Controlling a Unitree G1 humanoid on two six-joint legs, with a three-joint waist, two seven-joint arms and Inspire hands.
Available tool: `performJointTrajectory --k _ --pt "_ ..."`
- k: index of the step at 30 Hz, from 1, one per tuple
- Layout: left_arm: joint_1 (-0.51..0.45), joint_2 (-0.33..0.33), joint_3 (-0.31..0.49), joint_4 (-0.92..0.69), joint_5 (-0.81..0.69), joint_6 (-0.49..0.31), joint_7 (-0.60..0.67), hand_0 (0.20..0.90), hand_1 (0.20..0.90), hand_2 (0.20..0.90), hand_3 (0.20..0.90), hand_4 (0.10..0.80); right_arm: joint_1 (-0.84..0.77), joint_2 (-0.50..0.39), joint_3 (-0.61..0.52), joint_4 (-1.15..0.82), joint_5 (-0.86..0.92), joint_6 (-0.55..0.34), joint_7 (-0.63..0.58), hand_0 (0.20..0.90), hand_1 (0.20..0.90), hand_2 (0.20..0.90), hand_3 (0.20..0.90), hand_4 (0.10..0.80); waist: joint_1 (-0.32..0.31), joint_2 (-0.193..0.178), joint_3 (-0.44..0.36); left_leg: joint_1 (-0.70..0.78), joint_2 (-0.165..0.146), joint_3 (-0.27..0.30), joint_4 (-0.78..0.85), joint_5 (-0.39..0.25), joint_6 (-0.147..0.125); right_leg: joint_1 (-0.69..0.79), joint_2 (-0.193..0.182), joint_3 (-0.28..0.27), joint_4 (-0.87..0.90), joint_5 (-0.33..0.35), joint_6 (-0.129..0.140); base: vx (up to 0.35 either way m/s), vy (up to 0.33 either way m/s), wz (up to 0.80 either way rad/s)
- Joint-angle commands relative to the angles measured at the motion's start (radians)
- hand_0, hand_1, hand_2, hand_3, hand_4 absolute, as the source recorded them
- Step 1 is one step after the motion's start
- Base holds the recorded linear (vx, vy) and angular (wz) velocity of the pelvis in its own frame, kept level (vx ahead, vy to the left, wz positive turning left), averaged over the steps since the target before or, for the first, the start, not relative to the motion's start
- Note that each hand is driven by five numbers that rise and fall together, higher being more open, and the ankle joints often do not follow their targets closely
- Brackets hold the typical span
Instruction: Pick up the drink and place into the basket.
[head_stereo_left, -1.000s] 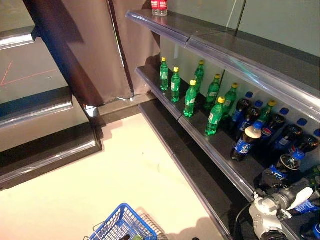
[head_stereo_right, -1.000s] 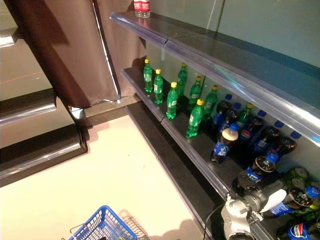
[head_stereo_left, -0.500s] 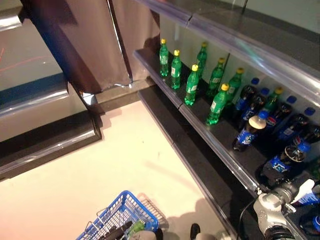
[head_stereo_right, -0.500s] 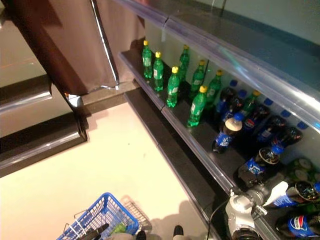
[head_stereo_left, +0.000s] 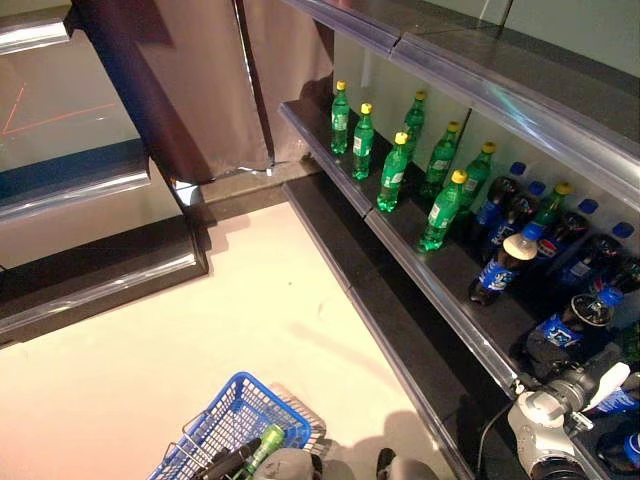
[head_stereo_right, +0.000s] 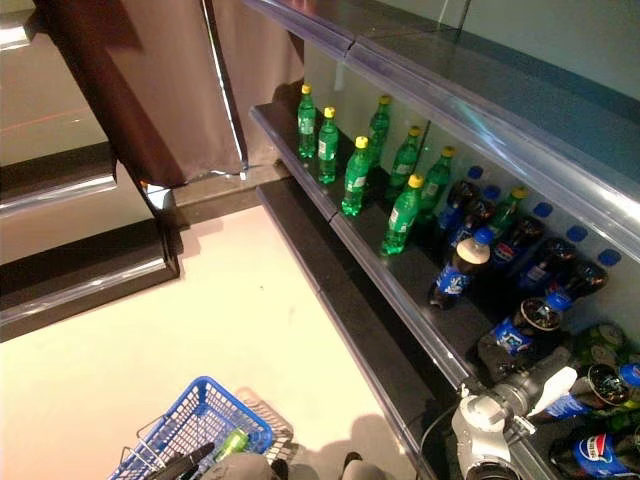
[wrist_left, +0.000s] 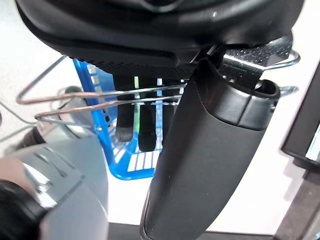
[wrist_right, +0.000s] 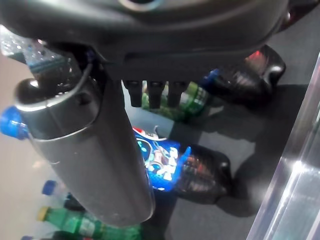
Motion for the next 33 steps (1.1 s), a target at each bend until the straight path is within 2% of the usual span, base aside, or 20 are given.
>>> performJointTrajectory --k 1,14,23,33 --pt "0.110 0.060 -0.011 -0.058 0.055 -0.023 -0.089 0.300 0.300 0.300 0.200 0.100 0.004 -0.095 -0.060 -0.093 -0.048 -0.084 0.015 0.900 0.900 0.900 0.900 0.800 0.018 0.007 -0.093 -0.069 -0.049 -0.158 0.017 0.003 -0.017 0.009 0.050 -0.054 0.037 -0.045 0.019 0.098 -0.018 0.01" --pt "0.163 0.063 0.012 -0.060 0.083 -0.010 -0.107 0.300 0.300 0.300 0.200 0.100 0.061 -0.081 -0.067 -0.151 -0.005 -0.078 0.168 0.900 0.900 0.900 0.900 0.800 0.009 0.011 -0.127 -0.001 -0.052 -0.180 -0.045 0.028 -0.033 0.057 0.064 -0.047 0.012 -0.047 0.034 0.045 -0.001 -0.01" --pt "0.168 0.060 -0.014 -0.059 0.052 -0.020 -0.111 0.300 0.300 0.300 0.200 0.100 0.065 -0.089 -0.058 -0.170 -0.006 -0.046 0.203 0.900 0.900 0.900 0.900 0.800 0.001 0.012 -0.122 0.017 -0.050 -0.179 -0.069 0.047 -0.048 0.069 0.061 -0.054 -0.008 -0.038 0.043 0.010 0.005 0.00" --pt "0.165 0.059 -0.021 -0.060 0.045 -0.022 -0.103 0.300 0.300 0.300 0.200 0.100 0.069 -0.080 -0.040 -0.173 0.000 -0.029 0.213 0.900 0.900 0.900 0.900 0.800 0.002 0.009 -0.106 0.023 -0.052 -0.178 -0.073 0.052 -0.050 0.071 0.057 -0.059 -0.014 -0.025 0.050 0.003 0.001 0.00"
